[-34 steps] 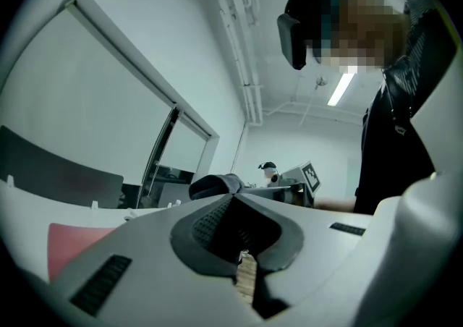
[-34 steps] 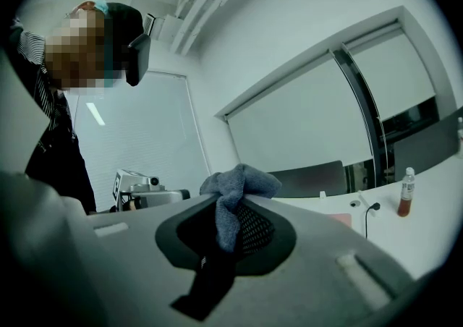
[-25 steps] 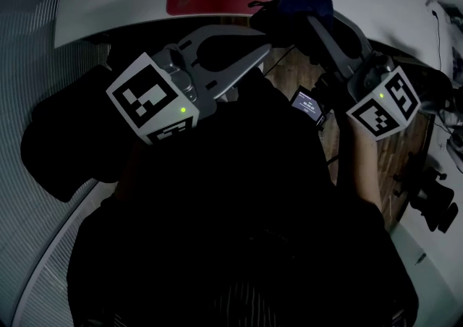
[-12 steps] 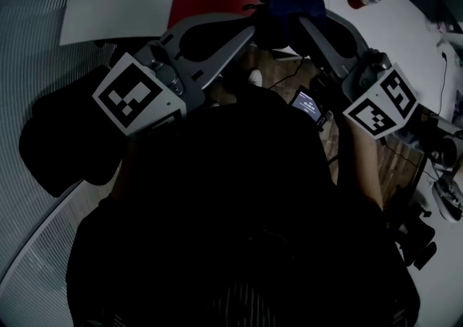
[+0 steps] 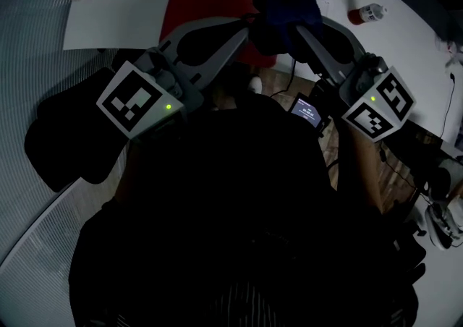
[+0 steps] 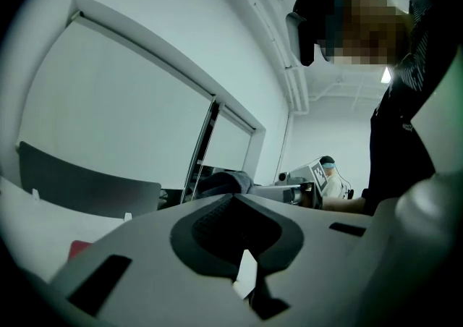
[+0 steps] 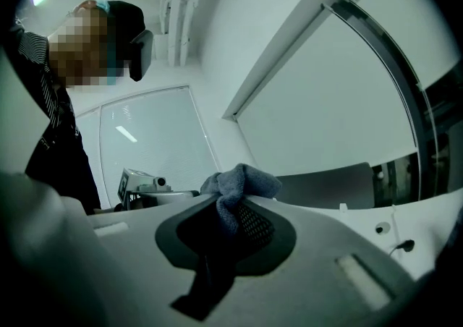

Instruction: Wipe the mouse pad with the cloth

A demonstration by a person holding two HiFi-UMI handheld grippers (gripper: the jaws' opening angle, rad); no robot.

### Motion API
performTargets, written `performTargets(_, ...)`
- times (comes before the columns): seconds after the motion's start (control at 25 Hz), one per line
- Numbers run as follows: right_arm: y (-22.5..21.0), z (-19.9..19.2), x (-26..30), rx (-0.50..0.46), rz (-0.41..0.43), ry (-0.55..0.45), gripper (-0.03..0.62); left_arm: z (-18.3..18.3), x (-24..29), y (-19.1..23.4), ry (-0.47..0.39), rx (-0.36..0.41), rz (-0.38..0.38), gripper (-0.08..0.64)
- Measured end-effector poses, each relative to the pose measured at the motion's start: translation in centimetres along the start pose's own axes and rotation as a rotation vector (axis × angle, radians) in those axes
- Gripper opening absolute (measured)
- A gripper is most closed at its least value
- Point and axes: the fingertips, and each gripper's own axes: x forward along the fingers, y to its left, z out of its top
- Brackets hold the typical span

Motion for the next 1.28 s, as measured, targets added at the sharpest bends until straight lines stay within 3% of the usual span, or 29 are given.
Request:
performTargets(0.24,0.0,0.3,-1.5,0.075,-0.006,0.008,0.038,0.9,-2.0,-0.7,0.053,-0.029,0.067,0.006)
performTargets(0.4,-0.5,0.3,-0.8,0.098,-0.009,0.003,0.037,0.5,-2.0,-0.4,0.076,-0.039,0.058,0.006)
performTargets(0.68,-0.4,1.5,-0.7,0.046,-0.076,-0.003,0.038,0.2,-0.4,2.0,0.109,-0.056,0.062,0.006)
performTargets(1.0,-1.8,3.3,-0.3,0.023,-0.239,-0.038,0.037,2.6,1.3,5.8,0.085,-0.02,-0.055,0.006)
performTargets(1.28,-2.0,4.1,2.0,0.011,-0.315,-0.022,0.037,2.5,2.5,7.9,0.123,-0.01,-0.134,0.006)
